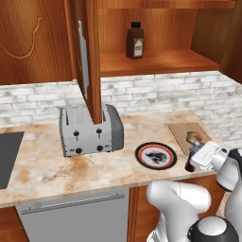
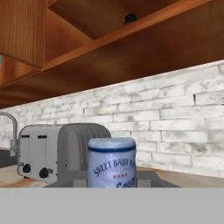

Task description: Pick the chicken drumstick from the plate and place it on the cutting board. Then pick the condiment bottle from the cabinet and place it next to the cutting board.

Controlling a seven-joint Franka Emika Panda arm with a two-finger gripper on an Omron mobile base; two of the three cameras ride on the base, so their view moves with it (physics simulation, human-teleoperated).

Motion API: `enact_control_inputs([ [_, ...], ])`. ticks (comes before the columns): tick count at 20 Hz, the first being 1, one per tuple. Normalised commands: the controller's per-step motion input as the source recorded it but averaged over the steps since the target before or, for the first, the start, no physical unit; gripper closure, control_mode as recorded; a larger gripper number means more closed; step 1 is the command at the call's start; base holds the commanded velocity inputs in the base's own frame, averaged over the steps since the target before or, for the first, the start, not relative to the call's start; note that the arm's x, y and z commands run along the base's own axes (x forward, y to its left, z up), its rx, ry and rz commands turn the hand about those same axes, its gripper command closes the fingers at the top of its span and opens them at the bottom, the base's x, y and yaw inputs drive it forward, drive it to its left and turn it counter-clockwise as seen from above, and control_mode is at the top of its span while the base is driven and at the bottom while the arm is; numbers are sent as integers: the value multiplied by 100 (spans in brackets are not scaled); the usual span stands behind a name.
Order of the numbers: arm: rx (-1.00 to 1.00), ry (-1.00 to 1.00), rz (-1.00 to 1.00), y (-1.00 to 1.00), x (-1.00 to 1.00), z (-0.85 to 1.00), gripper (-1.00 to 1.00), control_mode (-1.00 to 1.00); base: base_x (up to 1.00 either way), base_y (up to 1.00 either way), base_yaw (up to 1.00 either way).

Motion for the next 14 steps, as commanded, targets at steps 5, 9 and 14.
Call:
enact_control_inputs([
  [5, 0, 0, 0, 0, 15, -8, 100, -100, 0, 0, 0],
  [9, 0, 0, 0, 0, 14, -12, 100, -100, 0, 0, 0],
  [14, 0, 0, 0, 0, 15, -13, 100, -100, 0, 0, 0],
])
